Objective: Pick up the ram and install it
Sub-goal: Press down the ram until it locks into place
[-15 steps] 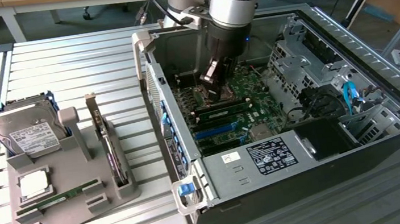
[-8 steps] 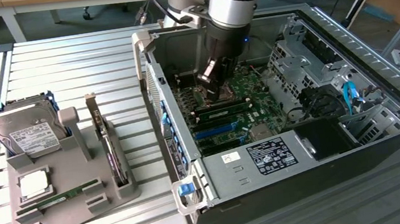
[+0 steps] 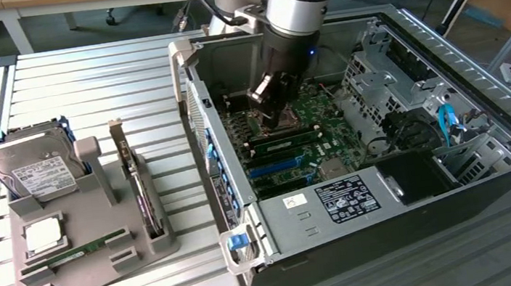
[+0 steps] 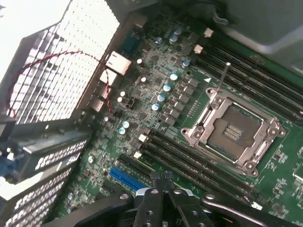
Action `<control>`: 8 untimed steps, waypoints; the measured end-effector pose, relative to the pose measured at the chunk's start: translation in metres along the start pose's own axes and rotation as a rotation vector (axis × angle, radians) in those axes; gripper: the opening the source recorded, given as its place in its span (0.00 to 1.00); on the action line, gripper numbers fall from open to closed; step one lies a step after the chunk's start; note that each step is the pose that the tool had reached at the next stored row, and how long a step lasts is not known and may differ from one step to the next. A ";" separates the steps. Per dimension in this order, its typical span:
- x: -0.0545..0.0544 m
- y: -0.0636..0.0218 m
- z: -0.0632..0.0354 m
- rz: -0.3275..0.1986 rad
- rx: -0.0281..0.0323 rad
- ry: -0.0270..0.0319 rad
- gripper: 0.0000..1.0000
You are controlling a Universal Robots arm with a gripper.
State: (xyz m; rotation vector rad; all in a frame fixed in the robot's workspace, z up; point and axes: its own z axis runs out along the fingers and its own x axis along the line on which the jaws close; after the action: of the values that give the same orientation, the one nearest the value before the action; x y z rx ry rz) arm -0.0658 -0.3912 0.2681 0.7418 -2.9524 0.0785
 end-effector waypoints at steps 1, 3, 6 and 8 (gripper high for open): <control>0.000 0.0000 0.0000 0.027 -0.0029 0.0007 0.11; 0.000 0.0000 0.0000 0.067 -0.0070 0.0018 0.11; 0.000 0.0000 0.0000 0.113 -0.0121 0.0030 0.11; 0.000 0.0000 0.0000 0.136 -0.0142 0.0038 0.11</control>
State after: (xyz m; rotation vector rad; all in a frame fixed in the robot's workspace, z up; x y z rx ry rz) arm -0.0658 -0.3912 0.2680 0.5374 -2.9932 0.0687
